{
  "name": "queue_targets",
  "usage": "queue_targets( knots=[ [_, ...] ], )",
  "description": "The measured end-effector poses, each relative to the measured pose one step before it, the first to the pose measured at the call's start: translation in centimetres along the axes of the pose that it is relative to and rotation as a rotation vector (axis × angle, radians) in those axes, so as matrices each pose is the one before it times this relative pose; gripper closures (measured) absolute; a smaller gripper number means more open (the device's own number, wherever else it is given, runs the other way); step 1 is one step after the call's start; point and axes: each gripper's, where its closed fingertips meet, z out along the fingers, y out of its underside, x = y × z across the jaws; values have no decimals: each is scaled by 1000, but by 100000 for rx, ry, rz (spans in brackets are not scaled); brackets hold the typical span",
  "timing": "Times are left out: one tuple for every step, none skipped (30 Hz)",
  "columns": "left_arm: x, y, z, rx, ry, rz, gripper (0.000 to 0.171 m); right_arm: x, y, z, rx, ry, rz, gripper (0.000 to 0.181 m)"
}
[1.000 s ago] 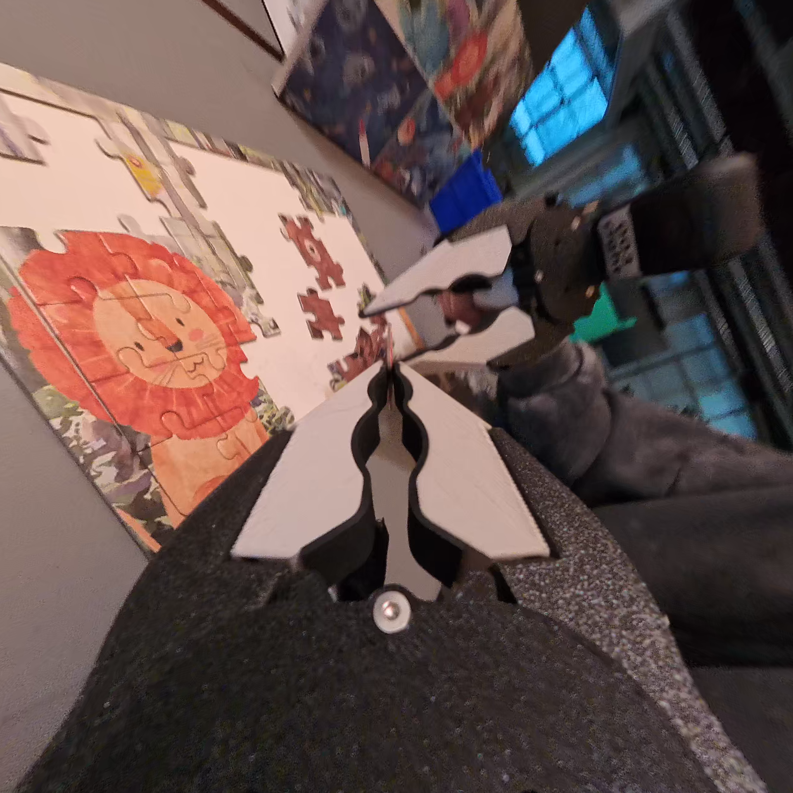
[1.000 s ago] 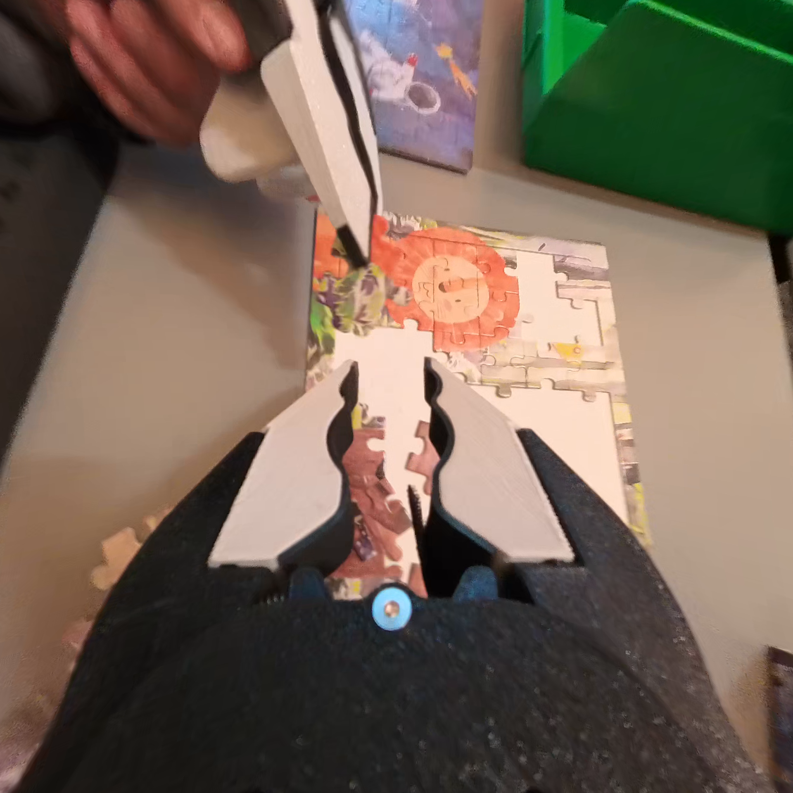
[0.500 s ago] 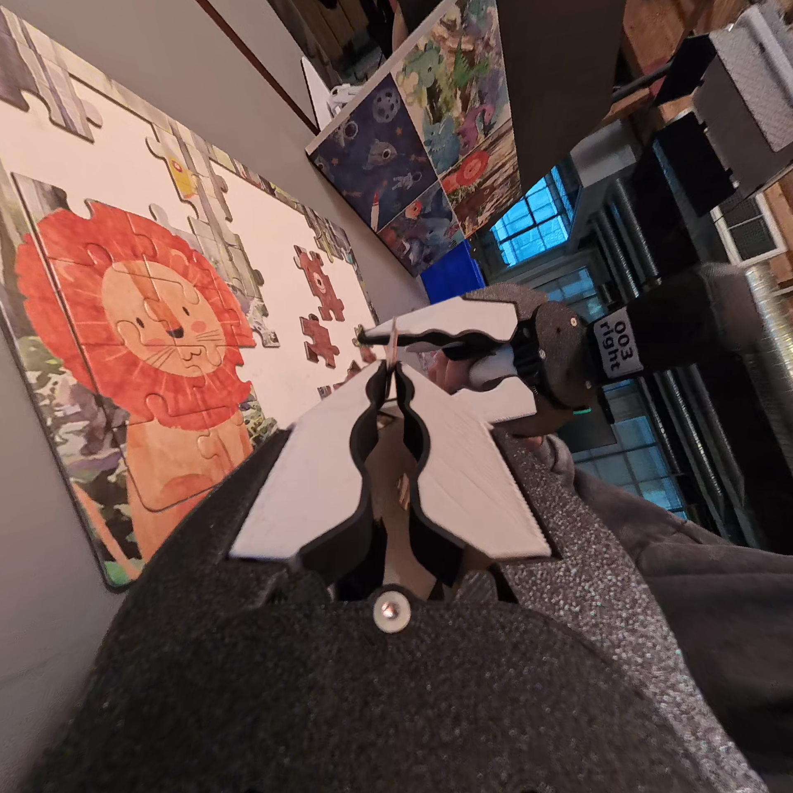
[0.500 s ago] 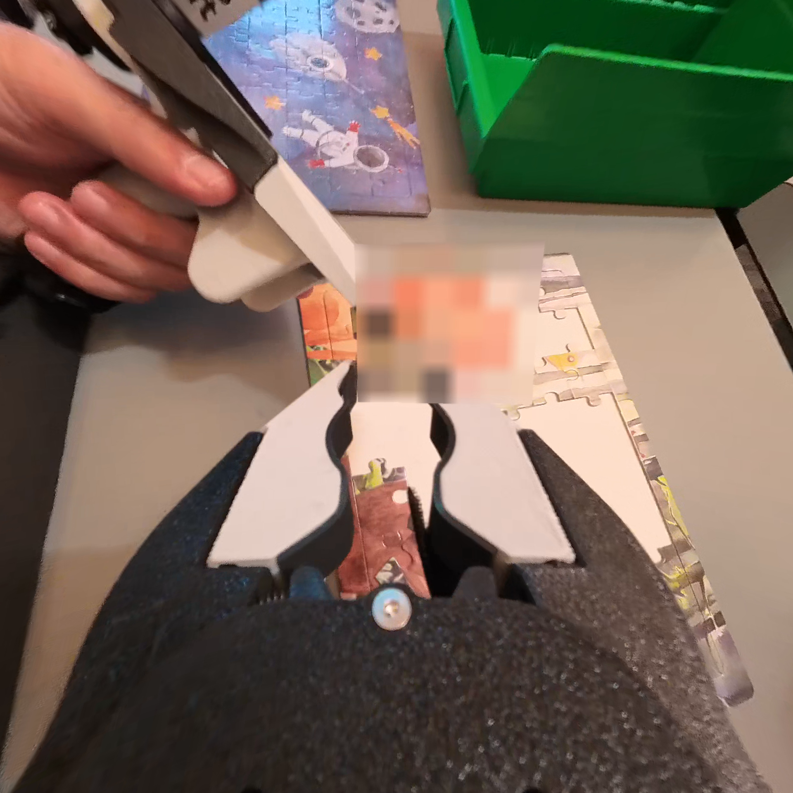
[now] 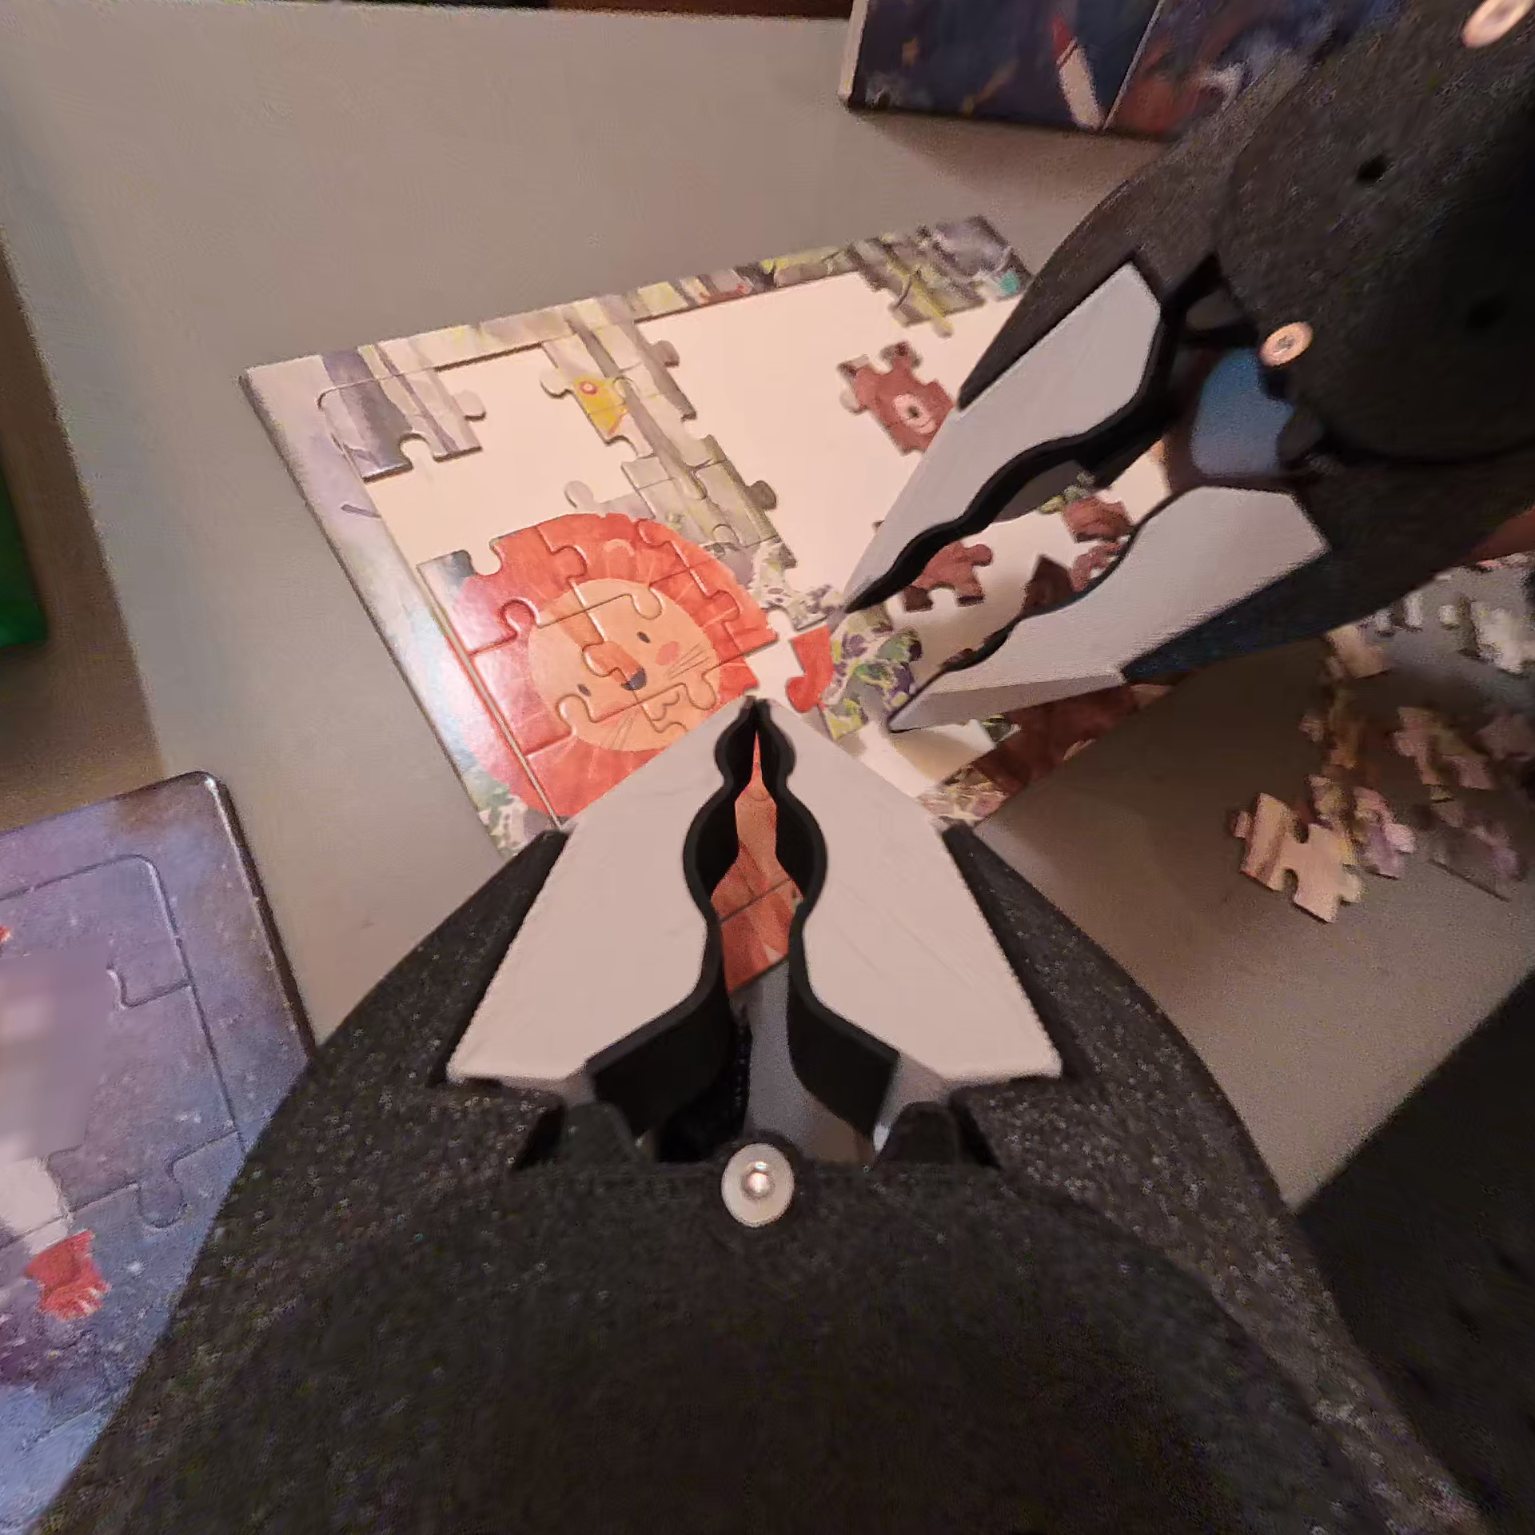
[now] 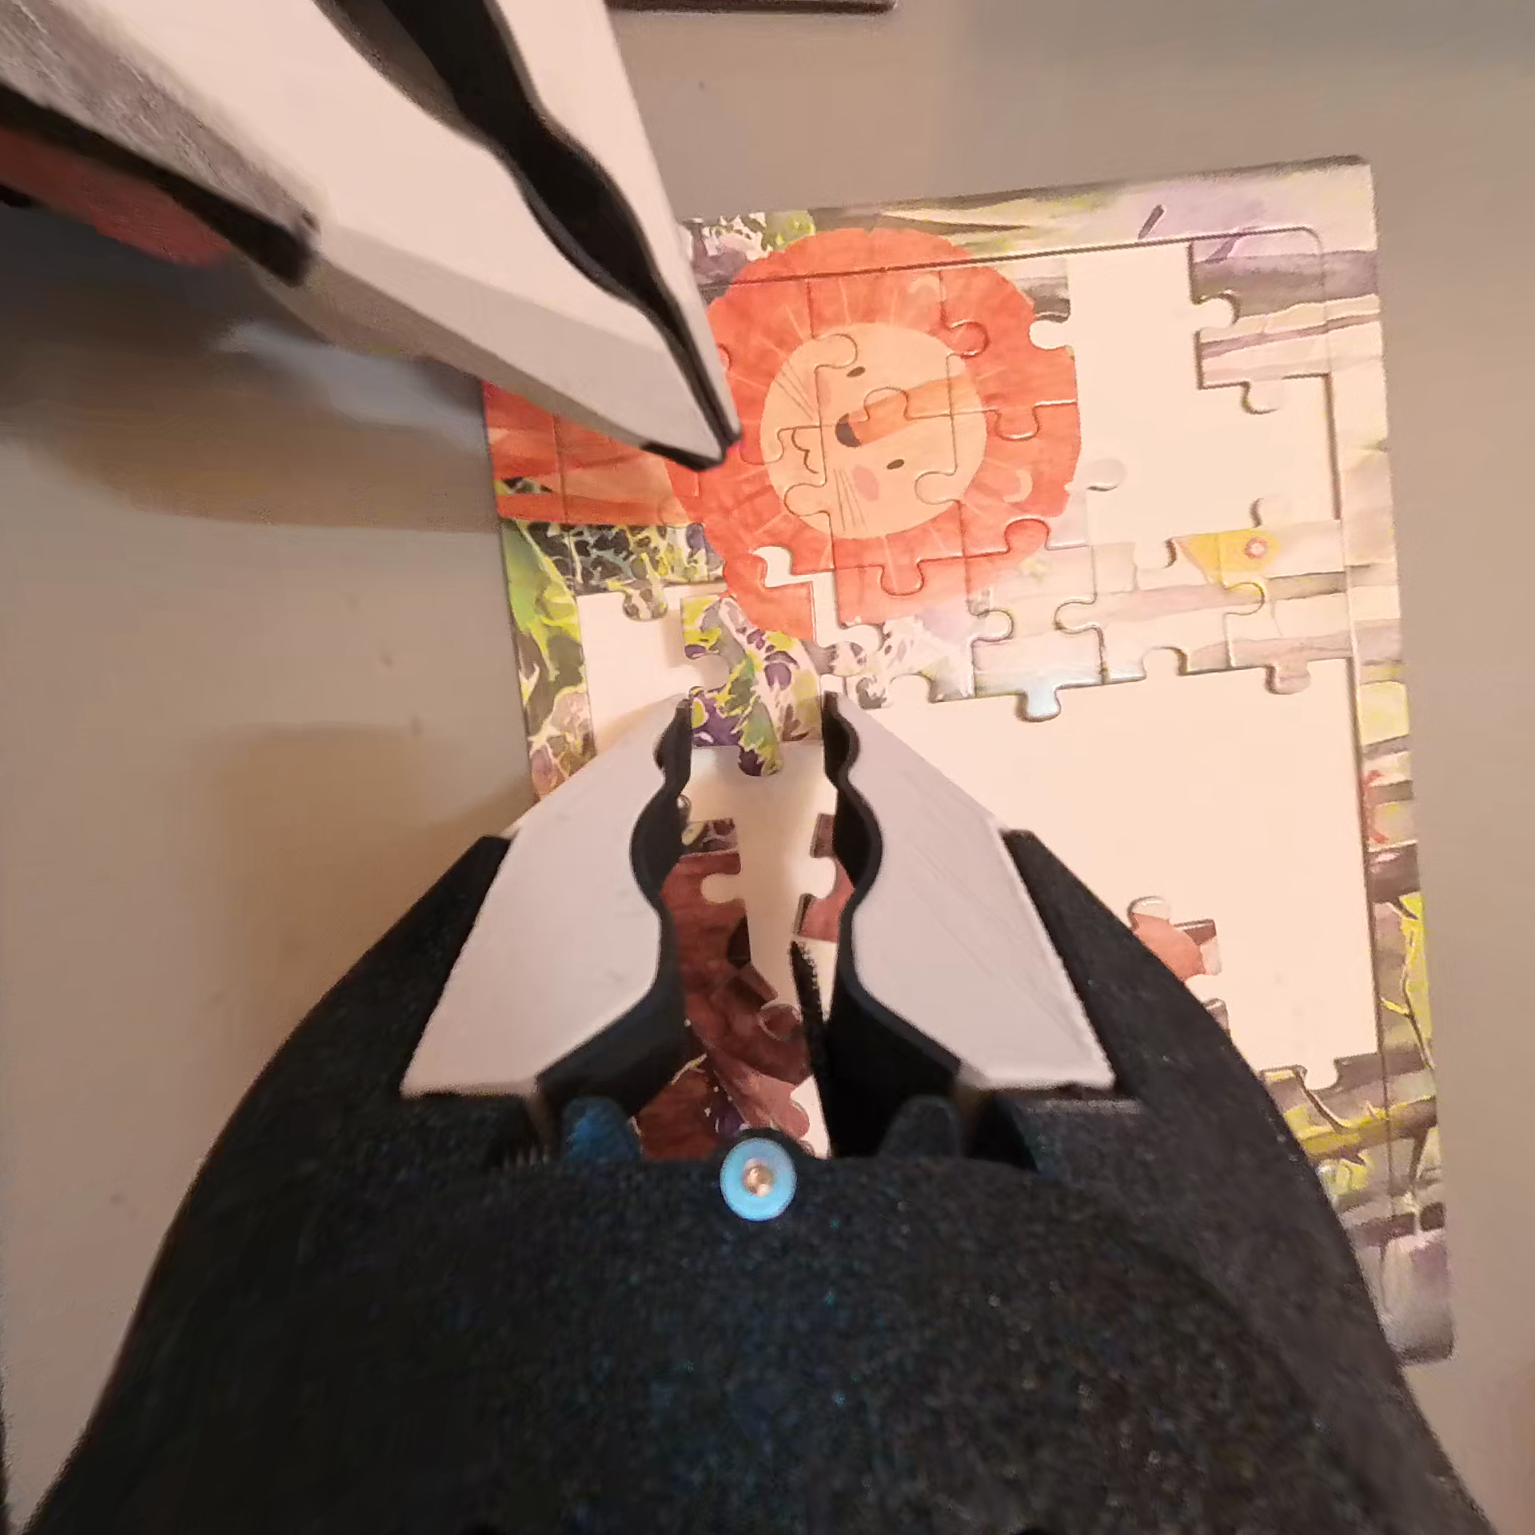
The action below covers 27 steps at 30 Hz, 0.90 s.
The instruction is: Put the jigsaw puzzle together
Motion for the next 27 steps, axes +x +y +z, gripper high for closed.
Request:
queue_targets(
  knots=[
    [-255,116,385,-1932,-2131,1138,171,-157,-134,15,-265,-2626,932,150],
    [-196,30,328,-1156,-1639,1250,171,-95,-128,33,-863,-2676,935,150],
    [5,-22,274,-706,-264,1122,171,89,-85,57,-1396,-1772,1284,150],
    [71,-36,196,-541,211,538,171,-24,7,112,-2050,-2485,2126,150],
    [24,-90,137,-129,-120,376,171,16,-197,13,-1026,-1896,1485,150],
    [48,-47,101,-176,-62,708,171,169,-365,-69,354,-282,846,149],
    [79,67,102,-769,132,778,171,-35,-175,4,-9,-1003,686,148],
    [52,149,115,-1176,7,739,171,-183,268,59,-2027,-1581,166,145],
    [-1,151,122,-933,-404,842,171,177,215,-16,-1117,773,-272,148],
    [-52,104,85,-462,-766,846,171,132,-163,-171,2021,567,479,146],
    [-10,109,74,-427,-479,698,171,-99,-128,-267,2361,-782,1164,141],
    [87,133,29,-542,14,565,171,-211,110,-309,1002,-1418,820,142],
    [116,110,-39,-259,90,571,171,59,183,-337,538,809,-421,142],
    [147,91,-110,-142,157,881,171,78,82,-345,1292,1912,-2148,144],
    [186,127,-163,-221,295,1356,171,-284,-31,-219,1999,674,-3253,149],
    [107,136,-156,-176,20,1341,171,-457,-154,-49,2019,101,-3302,154],
    [4,107,-100,-130,-462,787,171,-244,-237,115,1943,1332,-1860,159],
    [-30,84,1,-163,-302,299,171,-160,-213,208,1257,904,-489,166],
    [28,49,92,-203,328,-16,171,-194,-156,230,775,-217,394,171],
    [98,-3,146,-217,827,-237,171,-97,-70,191,346,-146,312,176],
    [150,-10,156,-252,1087,-338,171,128,35,119,129,977,-104,181],
    [157,-19,145,-289,945,-200,171,29,77,98,193,106,166,181],
    [119,2,125,-382,531,200,171,-192,82,105,106,-1469,555,181],
    [12,27,148,-519,14,449,171,-153,-14,153,509,-972,355,181],
    [-52,47,190,-692,-235,289,171,-4,-144,155,988,393,-332,181],
    [-42,-2,205,-368,53,-96,171,5,-196,202,839,658,-486,181],
    [31,-130,174,322,658,-705,171,69,-97,257,-100,806,-194,181]
  ],
)
